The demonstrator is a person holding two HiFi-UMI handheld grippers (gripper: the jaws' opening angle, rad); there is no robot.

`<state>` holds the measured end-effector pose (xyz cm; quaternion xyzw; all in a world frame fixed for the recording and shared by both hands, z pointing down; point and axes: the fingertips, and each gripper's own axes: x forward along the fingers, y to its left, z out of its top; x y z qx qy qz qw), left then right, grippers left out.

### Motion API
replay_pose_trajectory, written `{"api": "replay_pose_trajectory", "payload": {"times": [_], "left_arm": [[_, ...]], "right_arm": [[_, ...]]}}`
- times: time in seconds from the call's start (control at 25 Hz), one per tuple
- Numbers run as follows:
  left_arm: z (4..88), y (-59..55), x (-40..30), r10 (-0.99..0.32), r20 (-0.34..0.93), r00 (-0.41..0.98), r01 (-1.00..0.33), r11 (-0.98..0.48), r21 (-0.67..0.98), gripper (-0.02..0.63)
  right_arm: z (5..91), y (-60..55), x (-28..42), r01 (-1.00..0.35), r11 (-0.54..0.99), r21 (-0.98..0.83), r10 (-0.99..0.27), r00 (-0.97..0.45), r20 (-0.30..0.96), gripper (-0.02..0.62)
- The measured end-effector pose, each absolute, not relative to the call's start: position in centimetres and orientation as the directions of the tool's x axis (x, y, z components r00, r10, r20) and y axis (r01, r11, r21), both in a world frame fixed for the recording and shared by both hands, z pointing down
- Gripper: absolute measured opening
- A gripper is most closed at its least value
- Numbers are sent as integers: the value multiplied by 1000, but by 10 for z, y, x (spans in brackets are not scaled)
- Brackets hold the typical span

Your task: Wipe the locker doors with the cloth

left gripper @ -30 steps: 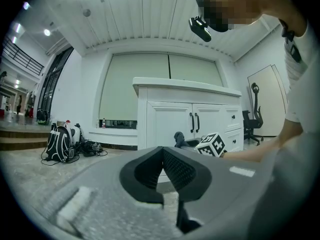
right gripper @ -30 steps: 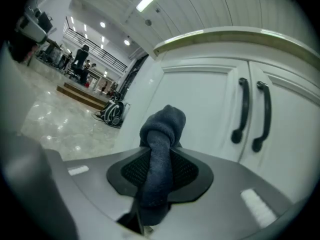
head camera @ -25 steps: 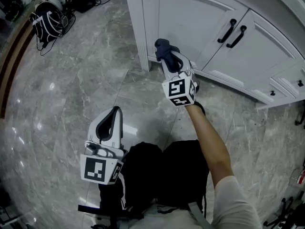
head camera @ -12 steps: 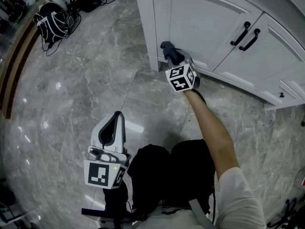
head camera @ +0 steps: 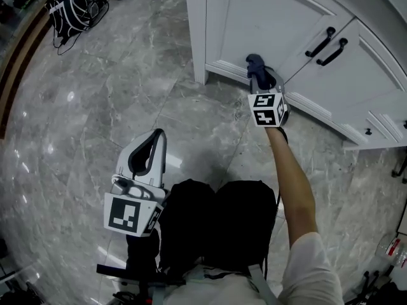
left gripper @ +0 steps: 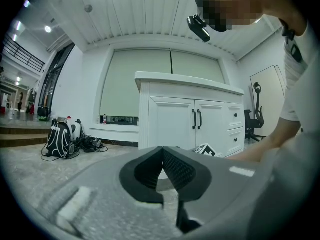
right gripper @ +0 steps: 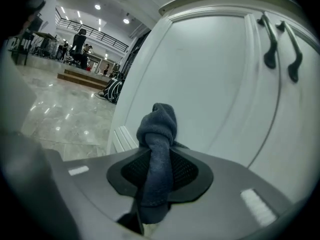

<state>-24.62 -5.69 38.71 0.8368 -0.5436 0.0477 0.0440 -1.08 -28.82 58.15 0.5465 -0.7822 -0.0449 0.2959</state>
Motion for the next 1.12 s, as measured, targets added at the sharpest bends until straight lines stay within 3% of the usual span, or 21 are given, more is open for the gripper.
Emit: {"api": "replay_pose_trajectory", "payload": {"times": [0.32,0.52,0.8,1.12], "left_arm": [[380,-52,-223,-897,126,424,-904,-427,5,2],[376,-47,-211,-892,117,437,-898,-440,-4,2],[379,-49,-177,-868,110,484,-874,-487,6,2],[380,-51,-147,-852,102,514,-857,-515,16,2]], "right_arm": [[584,-273,31,-874,344,344,-889,-186,418,98],[552,-245,34,-861,386,332,-895,-263,360,100],[425,-179,58,-792,388,471,-921,-355,162,103],[302,-208,119,-837,251,486,-962,-273,26,106]]}}
